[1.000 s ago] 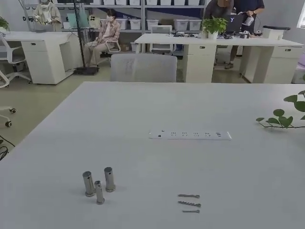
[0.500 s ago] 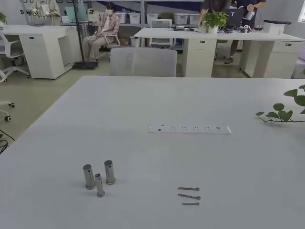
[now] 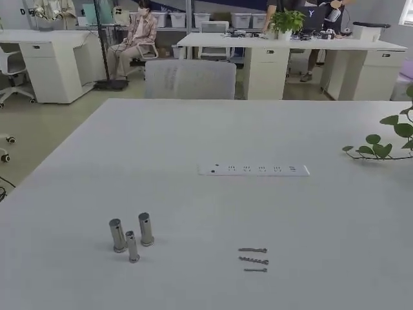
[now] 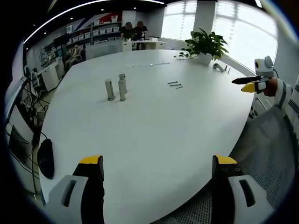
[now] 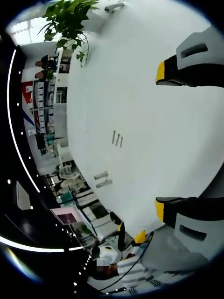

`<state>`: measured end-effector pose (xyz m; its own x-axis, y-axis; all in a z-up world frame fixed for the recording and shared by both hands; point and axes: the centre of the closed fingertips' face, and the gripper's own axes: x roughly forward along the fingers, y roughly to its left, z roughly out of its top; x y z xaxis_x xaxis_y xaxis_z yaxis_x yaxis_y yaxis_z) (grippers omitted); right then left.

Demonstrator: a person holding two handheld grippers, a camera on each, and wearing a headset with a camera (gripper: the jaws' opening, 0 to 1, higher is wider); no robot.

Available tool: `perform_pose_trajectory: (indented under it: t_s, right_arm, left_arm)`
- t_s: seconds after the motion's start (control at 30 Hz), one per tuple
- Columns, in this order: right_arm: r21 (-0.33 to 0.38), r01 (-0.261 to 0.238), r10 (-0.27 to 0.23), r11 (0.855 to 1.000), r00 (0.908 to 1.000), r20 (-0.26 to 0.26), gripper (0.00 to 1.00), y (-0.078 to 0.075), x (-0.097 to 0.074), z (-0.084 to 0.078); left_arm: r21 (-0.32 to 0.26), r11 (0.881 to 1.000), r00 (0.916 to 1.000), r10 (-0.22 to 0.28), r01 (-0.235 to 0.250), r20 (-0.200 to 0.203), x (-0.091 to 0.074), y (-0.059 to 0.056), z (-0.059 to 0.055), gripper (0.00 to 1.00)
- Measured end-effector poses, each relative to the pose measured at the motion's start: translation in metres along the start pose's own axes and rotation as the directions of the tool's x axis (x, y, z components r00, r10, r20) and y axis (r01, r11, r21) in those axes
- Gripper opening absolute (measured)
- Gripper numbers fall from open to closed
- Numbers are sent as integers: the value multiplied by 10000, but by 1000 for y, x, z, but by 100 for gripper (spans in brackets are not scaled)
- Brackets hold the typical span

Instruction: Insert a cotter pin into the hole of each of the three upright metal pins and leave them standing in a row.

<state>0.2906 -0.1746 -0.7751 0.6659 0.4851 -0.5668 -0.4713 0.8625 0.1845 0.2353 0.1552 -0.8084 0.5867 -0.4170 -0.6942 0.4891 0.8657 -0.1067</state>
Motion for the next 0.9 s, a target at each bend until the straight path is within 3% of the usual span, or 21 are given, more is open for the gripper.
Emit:
perform_pose_trajectory:
  t_s: [0.37, 0.67, 0.9]
  right_arm:
    - [11, 17, -17, 10000, 10000, -98, 100, 1, 2, 0]
    - [-43, 194, -195, 9998, 9998, -95, 100, -3, 2, 2]
    - [-76, 251, -252, 9997, 9996, -82, 100, -1, 4, 3]
  left_arm:
    - [101, 9999, 10000, -17, 16, 63, 4, 8, 2, 93]
    - [105, 9999, 9998, -124, 126, -174, 5, 16, 2, 90]
    - [142, 9997, 9998, -216, 216, 29, 11, 21, 13, 88]
